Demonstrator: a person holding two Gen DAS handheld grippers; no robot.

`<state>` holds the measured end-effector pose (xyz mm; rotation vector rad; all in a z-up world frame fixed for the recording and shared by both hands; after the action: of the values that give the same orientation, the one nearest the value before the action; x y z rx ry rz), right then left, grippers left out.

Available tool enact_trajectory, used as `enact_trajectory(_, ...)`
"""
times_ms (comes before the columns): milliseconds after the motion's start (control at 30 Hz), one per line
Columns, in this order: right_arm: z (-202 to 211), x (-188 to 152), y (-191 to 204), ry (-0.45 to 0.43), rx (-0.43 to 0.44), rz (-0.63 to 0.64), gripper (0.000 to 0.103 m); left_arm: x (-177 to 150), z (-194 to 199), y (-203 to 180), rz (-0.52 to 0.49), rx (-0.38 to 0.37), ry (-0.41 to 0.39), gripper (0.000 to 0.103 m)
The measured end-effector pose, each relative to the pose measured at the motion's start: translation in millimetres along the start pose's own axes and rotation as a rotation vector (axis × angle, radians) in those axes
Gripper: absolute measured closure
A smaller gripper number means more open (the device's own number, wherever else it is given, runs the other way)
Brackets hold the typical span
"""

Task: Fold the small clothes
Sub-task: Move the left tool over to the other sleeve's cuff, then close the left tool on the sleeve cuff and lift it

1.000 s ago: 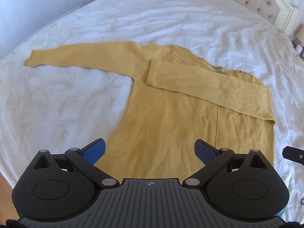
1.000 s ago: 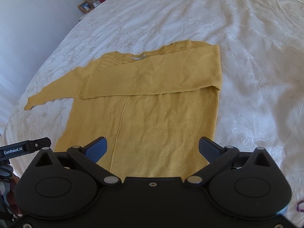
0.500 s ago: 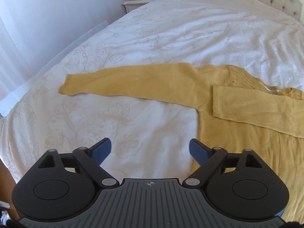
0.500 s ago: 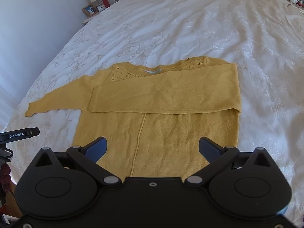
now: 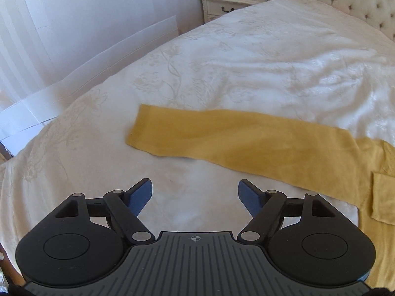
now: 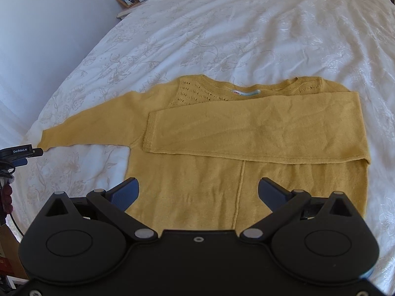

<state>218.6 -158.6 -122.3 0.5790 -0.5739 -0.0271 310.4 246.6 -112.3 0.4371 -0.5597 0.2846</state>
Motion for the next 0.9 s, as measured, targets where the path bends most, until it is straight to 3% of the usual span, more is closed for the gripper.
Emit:
enact_trajectory(333, -46, 23, 46, 0.013, 0.029, 0.036, 0.001, 52, -77, 36, -0.075, 0.043, -0.001, 0.027)
enact_trajectory(567, -66, 30, 54, 0.058, 0.021, 0.049, 0.001, 57, -123, 35, -0.127, 0.008, 0.073, 0.027)
enact_trajectory(900, -79, 39, 52, 0.081, -0.003, 0.043, 0.001, 62, -149, 20, -0.185, -0.047, 0.086, 0.027)
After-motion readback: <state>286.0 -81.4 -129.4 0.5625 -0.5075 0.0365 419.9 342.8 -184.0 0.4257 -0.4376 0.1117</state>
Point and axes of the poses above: each gripper's, at about its wrist camera, not at the fingertips, and z roughly against the way its jaws point, y to its left, x to its top, the point moved 3 cm from there along -z, roughly the way its jaws point, and after that the axes turned 14 degrees about x, right-handed, at the moved point
